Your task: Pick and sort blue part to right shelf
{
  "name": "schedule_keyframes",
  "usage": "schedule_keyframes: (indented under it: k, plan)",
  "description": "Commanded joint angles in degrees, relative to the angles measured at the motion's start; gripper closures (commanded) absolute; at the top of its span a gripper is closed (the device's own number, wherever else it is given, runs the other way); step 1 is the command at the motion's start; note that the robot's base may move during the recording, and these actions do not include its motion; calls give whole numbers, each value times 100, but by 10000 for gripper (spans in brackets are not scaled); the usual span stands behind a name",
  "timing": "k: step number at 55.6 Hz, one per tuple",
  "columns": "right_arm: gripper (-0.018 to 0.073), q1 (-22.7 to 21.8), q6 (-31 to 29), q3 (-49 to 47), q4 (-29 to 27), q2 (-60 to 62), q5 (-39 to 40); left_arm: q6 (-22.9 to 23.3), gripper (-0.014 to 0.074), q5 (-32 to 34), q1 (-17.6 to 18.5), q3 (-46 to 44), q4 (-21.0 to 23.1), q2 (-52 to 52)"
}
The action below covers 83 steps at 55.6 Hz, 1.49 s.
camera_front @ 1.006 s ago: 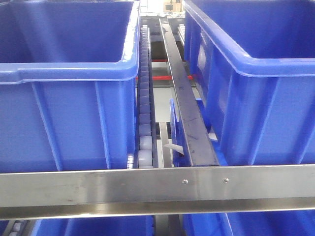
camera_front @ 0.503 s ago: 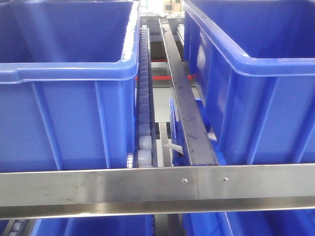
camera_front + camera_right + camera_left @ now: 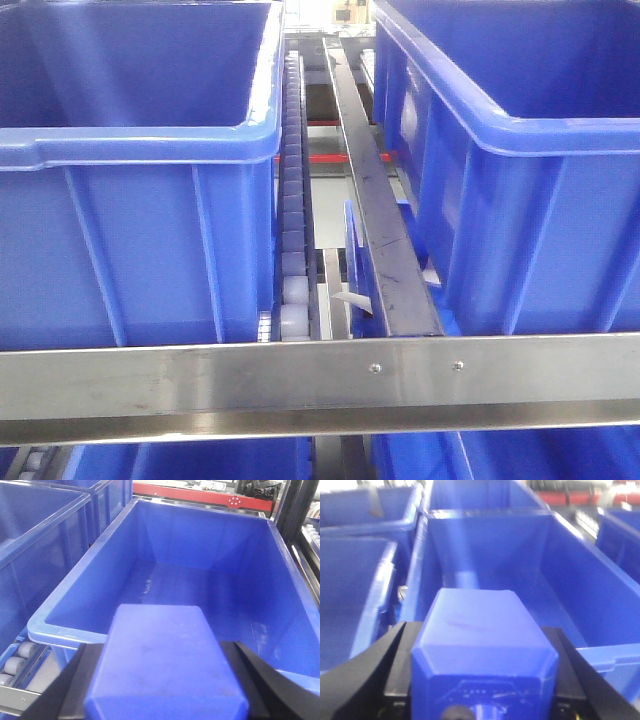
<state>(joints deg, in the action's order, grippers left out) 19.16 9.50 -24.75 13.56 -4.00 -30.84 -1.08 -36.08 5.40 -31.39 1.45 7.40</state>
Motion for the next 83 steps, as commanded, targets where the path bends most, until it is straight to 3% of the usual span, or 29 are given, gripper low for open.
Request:
schedule_keyframes:
  k: [1,11,16,40,66,73,83]
  plan:
    - [427,-10,-53,-166,100,-110,552,-391,280,461,7,-559,438,903]
    - [427,-10,-53,-166,100,-110,547,-458,280,185,7,-1556,1014,2947]
    - [427,-10,-53,-166,100,-110,541,-759,280,67,7,-2103,1229,3987]
    - [427,-10,-53,-166,100,-110,482,-887,280,-126,7,-4289,1277,7893]
    - [427,-10,-53,-166,100,-110,457,-887,275,512,7,-4559,1267,9449]
    - [427,-10,-53,-166,100,-110,457,-887,207,383,7,-4559,1252,9548]
    - [427,-10,-53,-166,100,-110,457,-887,43,333,7,-4600,1252,9558]
